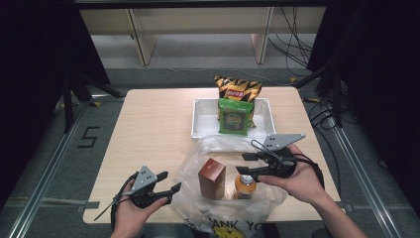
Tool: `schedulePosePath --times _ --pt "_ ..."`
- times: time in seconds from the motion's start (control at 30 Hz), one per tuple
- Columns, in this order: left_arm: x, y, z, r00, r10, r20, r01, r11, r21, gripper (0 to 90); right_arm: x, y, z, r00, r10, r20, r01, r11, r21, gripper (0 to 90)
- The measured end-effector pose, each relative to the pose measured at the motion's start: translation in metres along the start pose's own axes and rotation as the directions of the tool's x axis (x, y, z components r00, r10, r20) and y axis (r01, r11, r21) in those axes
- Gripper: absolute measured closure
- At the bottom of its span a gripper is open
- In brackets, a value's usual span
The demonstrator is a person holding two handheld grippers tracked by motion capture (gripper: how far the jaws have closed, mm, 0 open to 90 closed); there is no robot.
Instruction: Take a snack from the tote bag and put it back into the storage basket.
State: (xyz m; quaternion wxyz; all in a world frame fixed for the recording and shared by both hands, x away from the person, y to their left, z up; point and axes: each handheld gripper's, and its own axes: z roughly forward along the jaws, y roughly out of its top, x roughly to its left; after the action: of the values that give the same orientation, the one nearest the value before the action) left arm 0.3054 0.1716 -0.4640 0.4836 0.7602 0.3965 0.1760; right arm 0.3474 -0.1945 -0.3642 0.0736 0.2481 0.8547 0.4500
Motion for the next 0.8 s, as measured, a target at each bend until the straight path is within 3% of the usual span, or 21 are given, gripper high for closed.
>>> schedulePosePath --times 0.07,0.1,0.17,0.23,0.4,0.47,0.5,0.53,0.63,0.67,0.73,0.77,0.8 --pt "0.0 0.0 0.0 1.0 0.002 0.0 -0.002 1.0 -0.001 36.6 0.0 -0.001 0.002 0.9997 -0.023 -0.005 0.023 1.0 0.0 50.0" --pt "0.001 0.0 0.0 1.0 0.003 0.002 -0.003 1.0 -0.003 36.6 0.001 -0.001 0.002 0.9999 -0.009 -0.014 0.01 1.0 0.015 49.7" --pt "0.001 0.0 -0.001 1.0 0.007 0.0 -0.007 1.0 -0.003 36.6 0.0 -0.002 0.003 0.9986 -0.052 0.001 0.052 0.999 0.012 49.1" --pt "0.001 0.0 -0.001 1.0 -0.005 0.0 0.005 1.0 -0.005 36.6 0.003 -0.004 0.005 0.9997 -0.019 -0.012 0.02 1.0 0.021 48.4" --pt "0.001 0.0 -0.001 1.0 0.004 0.002 -0.004 1.0 -0.006 36.6 0.006 -0.008 0.01 0.9988 -0.044 -0.021 0.045 0.998 0.039 45.6" --pt "0.001 0.0 -0.001 1.0 0.006 0.003 -0.006 1.0 -0.004 36.6 0.008 -0.01 0.012 0.9993 -0.029 -0.024 0.03 0.998 0.05 44.6" --pt "0.001 0.0 -0.001 1.0 0.005 0.003 -0.005 1.0 -0.004 36.6 0.006 -0.011 0.013 0.998 -0.061 -0.018 0.062 0.997 0.042 43.9" --pt "0.001 0.0 -0.001 1.0 0.005 0.003 -0.005 1.0 -0.004 36.6 0.008 -0.013 0.012 0.9993 -0.032 -0.02 0.033 0.998 0.054 43.2" --pt "0.001 0.0 -0.001 1.0 0.005 0.003 -0.005 1.0 -0.003 36.6 0.008 -0.016 0.015 0.9994 -0.032 -0.016 0.033 0.998 0.054 38.8" --pt "0.001 0.0 -0.001 1.0 0.007 0.002 -0.007 1.0 -0.004 36.6 0.007 -0.017 0.015 0.9979 -0.063 -0.017 0.064 0.996 0.06 38.1" --pt "0.002 -0.001 0.0 1.0 -0.008 0.002 0.008 1.0 -0.002 36.6 0.008 -0.02 0.016 0.9993 -0.028 -0.024 0.029 0.998 0.059 35.6" --pt "0.002 -0.001 0.0 1.0 0.0 0.006 0.0 1.0 -0.001 36.6 0.006 -0.022 0.016 0.9985 -0.041 -0.038 0.043 0.997 0.06 34.9" --pt "0.003 -0.001 0.0 1.0 0.003 0.006 -0.003 1.0 0.002 36.6 0.007 -0.024 0.017 0.9992 -0.025 -0.032 0.027 0.998 0.061 34.1"
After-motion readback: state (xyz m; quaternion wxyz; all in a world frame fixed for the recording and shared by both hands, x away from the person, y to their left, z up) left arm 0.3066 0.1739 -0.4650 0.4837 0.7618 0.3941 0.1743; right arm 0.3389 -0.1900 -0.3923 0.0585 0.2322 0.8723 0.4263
